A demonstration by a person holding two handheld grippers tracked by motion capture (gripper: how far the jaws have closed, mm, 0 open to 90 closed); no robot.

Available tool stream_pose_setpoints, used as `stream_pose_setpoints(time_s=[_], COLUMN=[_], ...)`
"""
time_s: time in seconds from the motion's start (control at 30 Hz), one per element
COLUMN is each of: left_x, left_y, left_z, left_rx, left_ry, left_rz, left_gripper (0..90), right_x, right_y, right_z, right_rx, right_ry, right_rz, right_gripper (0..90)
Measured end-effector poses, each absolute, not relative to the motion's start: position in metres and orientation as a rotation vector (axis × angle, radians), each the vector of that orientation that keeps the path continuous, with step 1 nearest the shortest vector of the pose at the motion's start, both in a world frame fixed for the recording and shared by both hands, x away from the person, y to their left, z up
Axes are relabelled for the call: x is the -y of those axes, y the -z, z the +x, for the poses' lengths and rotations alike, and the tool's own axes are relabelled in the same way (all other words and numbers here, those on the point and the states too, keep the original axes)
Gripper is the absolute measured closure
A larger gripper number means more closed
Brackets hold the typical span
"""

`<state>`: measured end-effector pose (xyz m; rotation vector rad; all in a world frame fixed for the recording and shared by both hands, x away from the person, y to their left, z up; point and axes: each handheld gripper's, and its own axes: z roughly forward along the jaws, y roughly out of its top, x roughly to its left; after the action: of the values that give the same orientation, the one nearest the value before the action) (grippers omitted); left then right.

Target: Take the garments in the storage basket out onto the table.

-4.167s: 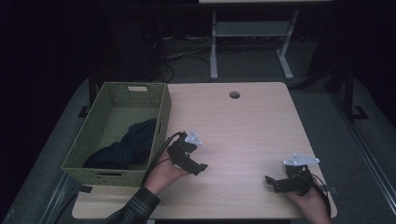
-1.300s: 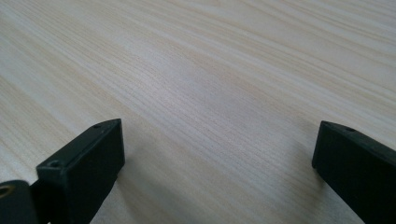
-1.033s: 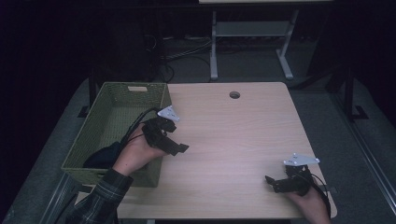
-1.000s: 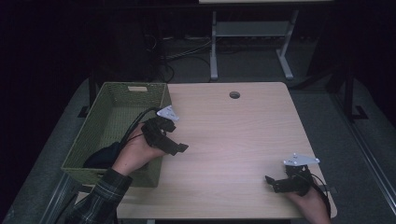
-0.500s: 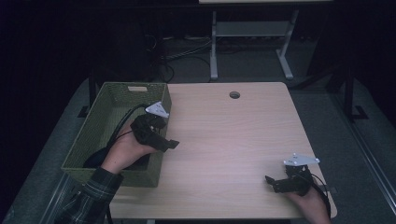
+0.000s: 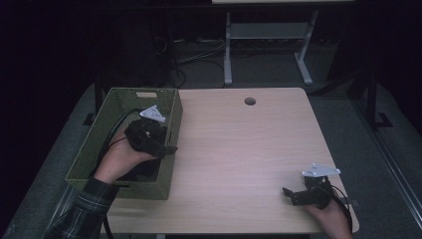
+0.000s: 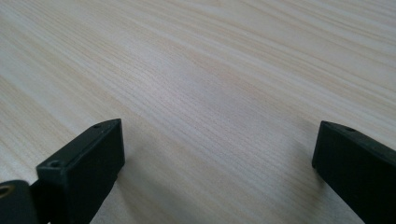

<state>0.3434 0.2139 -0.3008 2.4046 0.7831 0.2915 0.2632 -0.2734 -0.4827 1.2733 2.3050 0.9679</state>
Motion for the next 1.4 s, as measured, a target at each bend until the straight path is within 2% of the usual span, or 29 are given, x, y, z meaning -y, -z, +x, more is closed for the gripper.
stream_pose_setpoints(time_s=[0.67,1.4], left_x=[-0.257,-0.281], left_y=[0.302,0.338], left_z=[0.343,0.338], left_rx=[-0.922,-1.056], left_ry=[-0.347,-0.32], left_rz=[2.414,2.419], left_gripper=[14.7,14.2], right_x=[0.273,0.273], right_y=[0.483,0.483], right_z=[0.263,0.263], right_rx=[-2.302,-2.305], right_ry=[-0.97,-0.969], right_rz=[1.275,1.273], right_gripper=[2.0,2.0])
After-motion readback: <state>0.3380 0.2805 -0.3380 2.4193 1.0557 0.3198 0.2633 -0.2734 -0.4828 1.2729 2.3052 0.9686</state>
